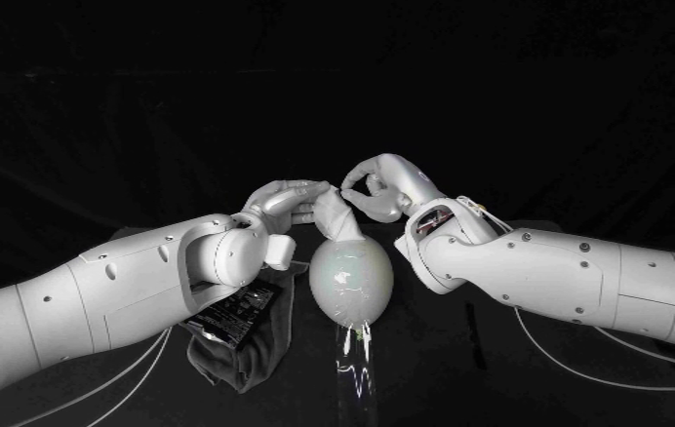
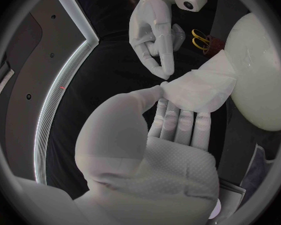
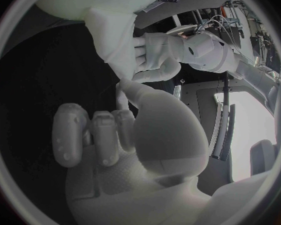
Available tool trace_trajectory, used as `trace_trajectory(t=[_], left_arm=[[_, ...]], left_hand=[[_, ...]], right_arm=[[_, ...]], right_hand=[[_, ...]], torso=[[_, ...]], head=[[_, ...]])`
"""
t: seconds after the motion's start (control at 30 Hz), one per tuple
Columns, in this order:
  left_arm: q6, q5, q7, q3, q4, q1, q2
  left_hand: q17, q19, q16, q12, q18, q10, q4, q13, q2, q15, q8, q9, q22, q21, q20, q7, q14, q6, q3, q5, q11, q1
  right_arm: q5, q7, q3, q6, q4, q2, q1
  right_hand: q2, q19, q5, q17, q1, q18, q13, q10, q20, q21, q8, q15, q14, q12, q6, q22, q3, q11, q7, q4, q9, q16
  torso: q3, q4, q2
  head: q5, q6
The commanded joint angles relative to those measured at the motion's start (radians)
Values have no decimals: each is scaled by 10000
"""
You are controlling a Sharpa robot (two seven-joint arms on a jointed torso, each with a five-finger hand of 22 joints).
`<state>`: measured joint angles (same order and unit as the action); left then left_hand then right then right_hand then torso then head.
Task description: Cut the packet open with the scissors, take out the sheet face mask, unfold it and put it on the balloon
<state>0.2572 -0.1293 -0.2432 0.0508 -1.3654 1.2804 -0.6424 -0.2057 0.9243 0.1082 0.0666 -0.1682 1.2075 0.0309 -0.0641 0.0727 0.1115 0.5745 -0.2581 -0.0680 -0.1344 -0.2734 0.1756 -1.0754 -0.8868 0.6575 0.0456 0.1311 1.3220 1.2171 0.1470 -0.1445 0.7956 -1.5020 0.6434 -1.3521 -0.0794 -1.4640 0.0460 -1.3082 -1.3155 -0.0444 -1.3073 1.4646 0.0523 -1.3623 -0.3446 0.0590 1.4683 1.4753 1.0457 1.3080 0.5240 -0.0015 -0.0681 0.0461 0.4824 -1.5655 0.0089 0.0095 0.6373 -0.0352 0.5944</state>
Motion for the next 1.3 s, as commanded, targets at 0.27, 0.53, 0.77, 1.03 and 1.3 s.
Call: trace_trajectory(t=[0.27, 0.53, 0.77, 1.03, 1.3], left_arm=[[-233, -106, -66, -14, -48, 13, -19], [-249, -106, -43, -13, -63, 14, -41], [-265, -91, -20, -12, -81, 14, -50], [-334, -58, 12, -11, -119, 14, -62], [-378, -52, 6, -11, -134, 14, -58]], left_hand=[[-91, 653, -40, -48, -194, -744, 183, 8, 88, 121, -519, 188, -55, -275, 232, 281, 70, 662, -296, 38, 231, -152], [-123, 778, -26, -20, -182, -802, 265, -6, 159, 125, -602, 217, -43, -305, 290, 307, 52, 682, -423, 38, 251, -222], [-156, 781, -1, -8, -174, -827, 383, -12, 261, 118, -677, 245, -12, -268, 286, 317, 13, 691, -561, 39, 256, -333], [-174, 808, -4, -20, -179, -895, 410, -8, 339, 122, -762, 278, 1, -249, 291, 335, 24, 733, -629, 40, 271, -323], [-178, 833, -14, -23, -181, -925, 419, -7, 365, 130, -791, 289, 2, -250, 298, 343, 43, 742, -654, 39, 280, -314]], right_arm=[[-469, -26, -6, -863, 146, 25, -3], [-817, -33, -25, -1437, 230, 50, -1], [-885, -8, -37, -1592, 280, 32, 0], [-976, 47, -49, -1660, 429, -81, 1], [-1079, -26, -57, -1753, 475, -159, 6]], right_hand=[[-825, 212, 21, -2626, 965, -89, -1797, 384, 219, 527, 839, -389, 1025, -568, -1074, 1867, -905, 479, -613, 697, -96, -53], [-1205, 421, 18, -2626, 1368, -167, -1593, 132, 421, 893, 1261, -561, 1025, -958, -1459, 1769, -1726, 658, -776, 1368, -265, -53], [-1179, 425, 21, -2626, 1306, -175, -1595, 124, 453, 898, 1290, -570, 1025, -953, -1424, 1770, -1852, 660, -780, 1490, -275, -53], [-1073, 404, 21, -2626, 1092, -176, -1610, 132, 487, 857, 1333, -572, 1025, -916, -1365, 1784, -1980, 660, -777, 1619, -290, -53], [-841, 338, 22, -2626, 763, -161, -1663, 196, 486, 739, 1260, -528, 1025, -798, -1043, 1821, -2086, 599, -701, 1766, -265, -53]], torso=[[1, -3, 4], [6, 0, 6], [2, -3, 7], [8, 14, 11], [2, 6, 7]], head=[[3, 3], [2, 8], [8, 10], [-15, 1], [-16, -1]])
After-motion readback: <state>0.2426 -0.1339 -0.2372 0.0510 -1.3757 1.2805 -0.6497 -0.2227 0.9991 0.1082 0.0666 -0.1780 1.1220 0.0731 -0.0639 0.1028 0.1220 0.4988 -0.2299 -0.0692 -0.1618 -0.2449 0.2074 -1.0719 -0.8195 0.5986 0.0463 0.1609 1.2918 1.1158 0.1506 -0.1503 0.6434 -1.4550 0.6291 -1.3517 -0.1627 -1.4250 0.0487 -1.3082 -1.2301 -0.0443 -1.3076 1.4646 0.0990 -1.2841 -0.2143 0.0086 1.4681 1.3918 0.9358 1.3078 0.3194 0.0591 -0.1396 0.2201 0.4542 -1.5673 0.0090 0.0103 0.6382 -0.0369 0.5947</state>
